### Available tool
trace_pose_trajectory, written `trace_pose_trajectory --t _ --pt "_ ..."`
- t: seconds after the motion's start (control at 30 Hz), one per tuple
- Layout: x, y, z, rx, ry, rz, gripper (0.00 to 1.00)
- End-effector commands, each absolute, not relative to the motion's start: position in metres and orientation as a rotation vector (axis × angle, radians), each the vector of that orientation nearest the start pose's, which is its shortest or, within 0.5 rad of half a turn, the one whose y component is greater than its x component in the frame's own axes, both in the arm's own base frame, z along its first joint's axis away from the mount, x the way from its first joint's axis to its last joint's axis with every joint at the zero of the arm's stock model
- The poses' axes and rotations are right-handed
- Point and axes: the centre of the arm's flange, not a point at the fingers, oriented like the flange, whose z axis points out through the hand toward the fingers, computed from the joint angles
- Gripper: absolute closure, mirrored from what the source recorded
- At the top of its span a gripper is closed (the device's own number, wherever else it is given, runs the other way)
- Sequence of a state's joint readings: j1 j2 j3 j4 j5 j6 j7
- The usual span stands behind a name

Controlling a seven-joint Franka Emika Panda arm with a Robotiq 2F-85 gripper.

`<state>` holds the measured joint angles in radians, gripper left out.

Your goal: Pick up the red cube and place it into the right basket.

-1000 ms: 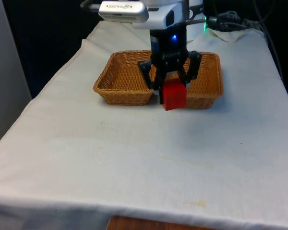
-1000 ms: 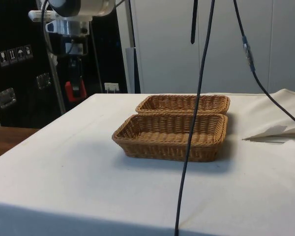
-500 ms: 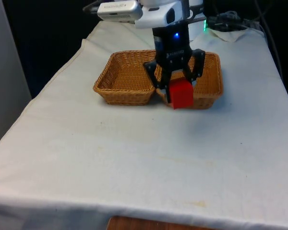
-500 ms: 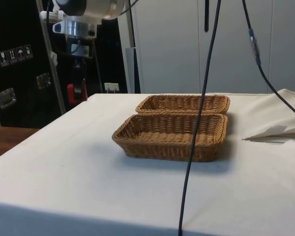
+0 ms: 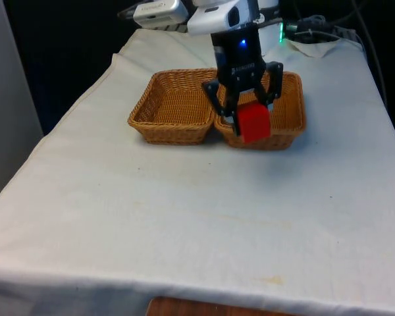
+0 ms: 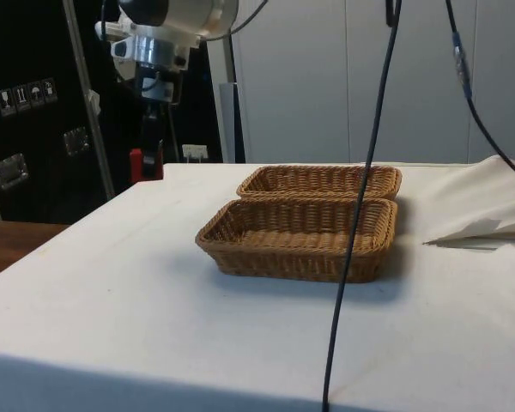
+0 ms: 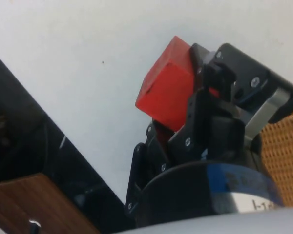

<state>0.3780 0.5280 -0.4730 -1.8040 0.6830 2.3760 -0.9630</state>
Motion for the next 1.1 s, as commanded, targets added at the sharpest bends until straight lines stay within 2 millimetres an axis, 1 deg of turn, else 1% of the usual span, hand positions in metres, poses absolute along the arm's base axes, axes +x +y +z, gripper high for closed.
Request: trace_pose_trajectory --t 0.0,0.13,0.17,0.23,0.3,0.33,0.43,0.5,0.67,0.7,0.73,0.9,0.93,0.97,1.07 --pt "0.657 -0.028 0.292 -2.864 -0.681 -0.406 0.98" --pt "0.646 -0.030 0.288 -2.858 -0.683 -0.417 0.98" --pt "0.648 -0.030 0.286 -2.862 -0.684 -0.387 0.98" --pt "0.638 -0.033 0.285 -2.861 -0.689 -0.423 0.98" --pt "0.636 -0.034 0.284 -2.862 -0.690 -0.423 0.98" --pt "0.632 -0.038 0.284 -2.870 -0.700 -0.428 0.98" --pt "0.629 -0.040 0.282 -2.871 -0.707 -0.415 0.98" --pt "0.624 -0.045 0.282 -2.887 -0.727 -0.430 0.98" --pt "0.616 -0.051 0.278 -2.902 -0.751 -0.432 0.98" --pt "0.618 -0.051 0.277 -2.890 -0.744 -0.424 0.98" --pt "0.611 -0.054 0.279 -2.905 -0.756 -0.439 0.98" --pt "0.600 -0.059 0.279 -2.905 -0.760 -0.463 0.98" --pt "0.598 -0.061 0.280 -2.904 -0.765 -0.466 0.98" --pt "0.601 -0.059 0.277 -2.901 -0.758 -0.447 0.98" --pt "0.596 -0.067 0.283 -2.900 -0.797 -0.484 0.98"
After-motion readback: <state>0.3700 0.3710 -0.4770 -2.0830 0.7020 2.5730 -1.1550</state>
